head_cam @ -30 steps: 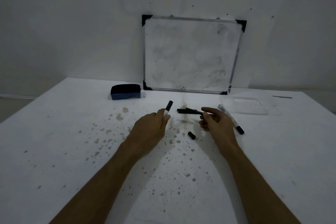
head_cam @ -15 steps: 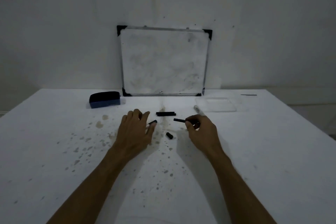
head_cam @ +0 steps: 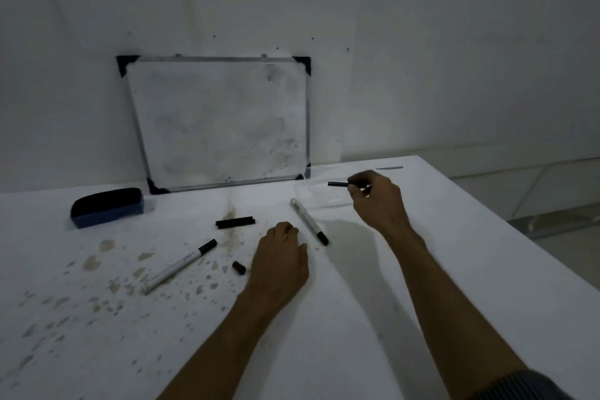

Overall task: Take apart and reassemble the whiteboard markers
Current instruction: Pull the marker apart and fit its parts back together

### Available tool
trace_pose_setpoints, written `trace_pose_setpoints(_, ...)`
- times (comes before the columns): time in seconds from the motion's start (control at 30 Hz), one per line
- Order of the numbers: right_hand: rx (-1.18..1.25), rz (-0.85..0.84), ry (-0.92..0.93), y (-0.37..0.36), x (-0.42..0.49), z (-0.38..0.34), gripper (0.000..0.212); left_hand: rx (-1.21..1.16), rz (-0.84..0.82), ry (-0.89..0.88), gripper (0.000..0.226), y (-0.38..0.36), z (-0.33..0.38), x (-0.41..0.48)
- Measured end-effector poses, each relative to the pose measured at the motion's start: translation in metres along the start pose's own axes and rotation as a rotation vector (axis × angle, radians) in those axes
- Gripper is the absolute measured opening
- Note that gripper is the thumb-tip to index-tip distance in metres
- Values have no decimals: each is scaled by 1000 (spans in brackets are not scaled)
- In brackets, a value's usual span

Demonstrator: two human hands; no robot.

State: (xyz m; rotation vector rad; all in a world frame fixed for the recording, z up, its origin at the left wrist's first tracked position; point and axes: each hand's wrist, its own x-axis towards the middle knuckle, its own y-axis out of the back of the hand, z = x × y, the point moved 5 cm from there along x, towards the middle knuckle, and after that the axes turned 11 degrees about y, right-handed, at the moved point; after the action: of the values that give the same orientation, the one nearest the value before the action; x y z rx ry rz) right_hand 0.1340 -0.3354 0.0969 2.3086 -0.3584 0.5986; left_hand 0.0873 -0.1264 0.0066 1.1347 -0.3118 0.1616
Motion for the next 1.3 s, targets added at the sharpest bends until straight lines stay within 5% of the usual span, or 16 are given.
trace_pose_setpoints(0.4, -356, -581, 22, -73, 110, 32, 25, -218, -85, 1, 50, -2, -17, 8)
trace_pose_setpoints(0.57, -445, -701, -33, -89, 115, 35, 33, -213, -84, 1, 51, -2, -16, 7)
trace_pose_setpoints(0.93, 44, -349, 100, -46, 34, -49, 19, -41, -344, -37, 50, 56, -9, 23)
trace_pose_setpoints(1.3, 177, -360, 152, -127, -102, -104, 21, 80, -91, 220, 48, 132, -121, -16)
